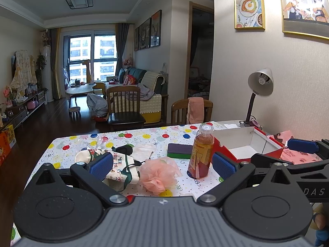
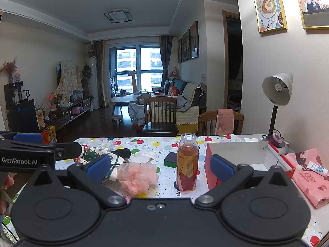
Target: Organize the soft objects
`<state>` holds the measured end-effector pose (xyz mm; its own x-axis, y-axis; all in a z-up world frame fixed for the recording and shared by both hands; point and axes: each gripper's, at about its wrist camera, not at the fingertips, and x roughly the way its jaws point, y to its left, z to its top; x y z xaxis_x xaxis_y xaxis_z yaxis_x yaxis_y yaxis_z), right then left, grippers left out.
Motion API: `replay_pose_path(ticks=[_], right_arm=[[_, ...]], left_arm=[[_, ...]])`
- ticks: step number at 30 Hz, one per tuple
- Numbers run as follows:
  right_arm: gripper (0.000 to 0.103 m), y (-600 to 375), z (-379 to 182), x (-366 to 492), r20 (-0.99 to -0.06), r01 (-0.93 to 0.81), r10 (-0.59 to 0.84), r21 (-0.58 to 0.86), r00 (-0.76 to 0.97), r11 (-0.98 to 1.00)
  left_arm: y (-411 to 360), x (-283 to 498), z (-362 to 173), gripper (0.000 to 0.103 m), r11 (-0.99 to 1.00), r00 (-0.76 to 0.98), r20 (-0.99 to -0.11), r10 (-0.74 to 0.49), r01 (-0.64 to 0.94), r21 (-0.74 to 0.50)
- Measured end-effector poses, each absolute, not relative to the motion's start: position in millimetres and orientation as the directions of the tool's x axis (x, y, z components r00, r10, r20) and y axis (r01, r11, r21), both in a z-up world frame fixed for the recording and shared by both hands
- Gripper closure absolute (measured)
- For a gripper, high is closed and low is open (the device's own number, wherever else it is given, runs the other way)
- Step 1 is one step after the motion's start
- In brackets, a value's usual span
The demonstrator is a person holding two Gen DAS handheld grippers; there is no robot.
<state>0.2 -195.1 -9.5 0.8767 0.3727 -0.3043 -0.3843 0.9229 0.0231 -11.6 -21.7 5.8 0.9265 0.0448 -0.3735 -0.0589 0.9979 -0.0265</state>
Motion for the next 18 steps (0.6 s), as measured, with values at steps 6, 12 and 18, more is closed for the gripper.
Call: replay_pose_path(ticks=[6,12,18], right_arm=[[0.0,-195.6,-10.4,-0.2,-0.305,-0.386,0.374,0.023,0.876,0.922],[0.0,-196.1,-9.8,0.3,-0.307,-0.387,0.375,0.023,0.875,0.922],[0.0,-199.0,-10.1,1.0,-0.31,-0.385,0.372,0.018,0.875,0.923]], left_arm=[[-23.0,-10.4,5.4,0.0,0.998,0.927,-0.373,0.042,-0.057,-0.029],[-22.5,-10.7,4.8,0.0,0.998,0.927,-0.373,0.041,-0.056,-0.028],[-24.8,-6.0,4.0,0.0,0.998,0.926,-0.376,0.035,-0.051,-0.031]])
